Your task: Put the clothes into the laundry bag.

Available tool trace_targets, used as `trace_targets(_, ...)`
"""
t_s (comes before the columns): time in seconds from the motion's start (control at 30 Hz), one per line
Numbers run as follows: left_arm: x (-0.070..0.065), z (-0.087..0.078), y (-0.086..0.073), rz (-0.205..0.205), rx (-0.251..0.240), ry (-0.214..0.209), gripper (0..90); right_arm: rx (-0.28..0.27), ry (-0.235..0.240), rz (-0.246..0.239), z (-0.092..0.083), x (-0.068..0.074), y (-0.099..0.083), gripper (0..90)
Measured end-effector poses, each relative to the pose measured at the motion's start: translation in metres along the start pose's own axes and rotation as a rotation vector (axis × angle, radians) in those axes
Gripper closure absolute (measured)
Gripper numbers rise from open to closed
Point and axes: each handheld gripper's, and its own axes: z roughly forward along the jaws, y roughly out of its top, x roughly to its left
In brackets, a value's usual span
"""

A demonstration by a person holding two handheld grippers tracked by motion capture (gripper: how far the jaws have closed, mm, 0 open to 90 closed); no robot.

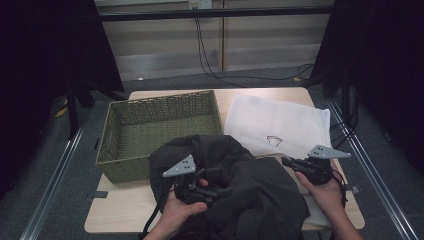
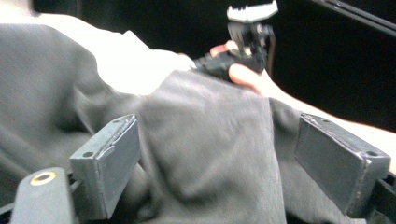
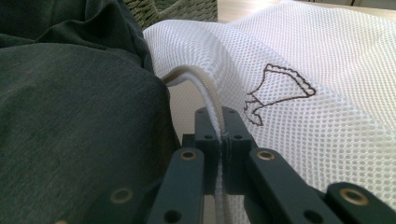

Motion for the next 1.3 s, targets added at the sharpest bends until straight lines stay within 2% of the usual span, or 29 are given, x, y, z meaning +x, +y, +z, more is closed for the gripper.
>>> trace_targets(0.03,-0.001,-0.004,0.005,0.031,-0.006,0.052,14.1,0.000,0.000,0.000,0.000,0.000,0.000,87.3)
trace_targets(0.07,-0.005,-0.015,0.012,0.109,-0.046,0.231,15.5,-0.001,-0.002,-0.009,0.000,0.002,0.001,87.3)
trace_targets(0.1,-0.005,-0.015,0.012,0.109,-0.046,0.231,16.0,-0.001,-0.002,-0.009,0.000,0.002,0.001,87.3)
trace_targets(0.13,0.000,-0.033,0.019,0.108,-0.100,0.310,15.7,-0.002,-0.003,-0.017,-0.001,0.004,0.001,87.3)
trace_targets(0.17,0.000,-0.033,0.019,0.108,-0.100,0.310,14.6,-0.002,-0.003,-0.017,-0.001,0.004,0.001,87.3)
trace_targets(0.2,0.003,-0.042,0.023,0.103,-0.100,0.379,13.0,-0.002,-0.006,-0.019,-0.002,0.004,0.001,87.3)
trace_targets(0.23,0.012,-0.058,0.027,0.109,-0.067,0.504,11.0,0.000,-0.002,-0.018,-0.002,0.003,0.001,87.3)
trace_targets(0.3,0.017,-0.063,0.027,0.092,-0.074,0.526,11.3,0.002,-0.003,-0.013,-0.002,0.003,0.000,87.3)
trace_targets(0.37,0.031,-0.060,0.022,0.032,-0.002,0.540,11.6,0.009,0.002,-0.012,0.002,0.002,-0.001,87.3)
trace_targets(0.47,0.030,-0.043,0.021,0.097,0.020,0.570,14.0,0.013,0.000,-0.020,0.004,0.004,0.000,87.2)
trace_targets(0.53,0.029,-0.029,0.025,0.114,0.034,0.514,17.4,0.012,-0.001,-0.022,0.004,0.005,0.000,87.3)
trace_targets(0.63,0.027,-0.013,0.026,0.137,0.052,0.536,20.6,0.013,-0.002,-0.017,0.003,0.005,0.000,87.3)
trace_targets(0.7,0.024,0.007,0.025,0.182,0.079,0.670,27.2,0.015,-0.002,-0.019,0.004,0.005,-0.001,87.3)
trace_targets(0.73,0.022,0.011,0.024,0.206,0.075,0.717,33.6,0.015,-0.005,-0.021,0.004,0.005,-0.001,87.3)
trace_targets(0.77,0.022,0.011,0.024,0.206,0.075,0.717,43.1,0.015,-0.005,-0.021,0.004,0.005,-0.001,87.3)
trace_targets(0.8,0.018,0.017,0.020,0.251,0.060,0.786,49.6,0.016,-0.005,-0.019,0.004,0.006,-0.001,87.3)
trace_targets(0.9,0.014,0.013,0.020,0.269,0.019,0.787,83.2,0.015,-0.001,-0.014,0.004,0.005,-0.002,87.2)
trace_targets(0.93,0.013,0.007,0.022,0.225,0.026,0.646,85.4,0.017,0.002,-0.013,0.003,0.005,-0.002,87.3)
trace_targets(0.97,0.013,0.007,0.022,0.225,0.026,0.646,86.0,0.017,0.002,-0.013,0.003,0.005,-0.002,87.3)
trace_targets(1.0,0.005,0.011,0.021,0.224,0.048,0.517,86.3,0.015,0.001,-0.014,0.004,0.005,-0.002,87.3)
trace_targets(1.03,0.005,0.011,0.021,0.224,0.048,0.517,86.5,0.015,0.001,-0.014,0.004,0.005,-0.002,87.3)
trace_targets(1.07,-0.006,0.019,0.017,0.213,0.100,0.351,86.5,0.016,0.005,-0.017,0.004,0.005,-0.002,87.3)
trace_targets(1.1,-0.006,0.019,0.017,0.213,0.100,0.351,86.5,0.016,0.005,-0.018,0.004,0.005,-0.002,87.3)
trace_targets(1.13,-0.016,0.034,0.011,0.178,0.157,0.113,86.4,0.016,0.000,-0.017,0.004,0.005,-0.001,87.3)
trace_targets(1.17,-0.016,0.034,0.011,0.178,0.157,0.113,86.3,0.016,0.000,-0.017,0.004,0.005,-0.001,87.3)
trace_targets(1.2,-0.021,0.053,0.001,0.123,0.248,-0.033,85.9,0.016,0.005,-0.019,0.004,0.006,-0.001,87.3)
trace_targets(1.23,-0.021,0.053,0.001,0.123,0.248,-0.033,85.6,0.016,0.005,-0.019,0.004,0.006,-0.001,87.3)
trace_targets(1.27,-0.021,0.062,-0.006,0.111,0.301,-0.059,85.2,0.016,0.007,-0.020,0.004,0.007,-0.001,87.3)
trace_targets(1.3,-0.020,0.070,-0.013,0.124,0.355,-0.025,85.2,0.016,0.007,-0.020,0.004,0.007,-0.001,87.3)
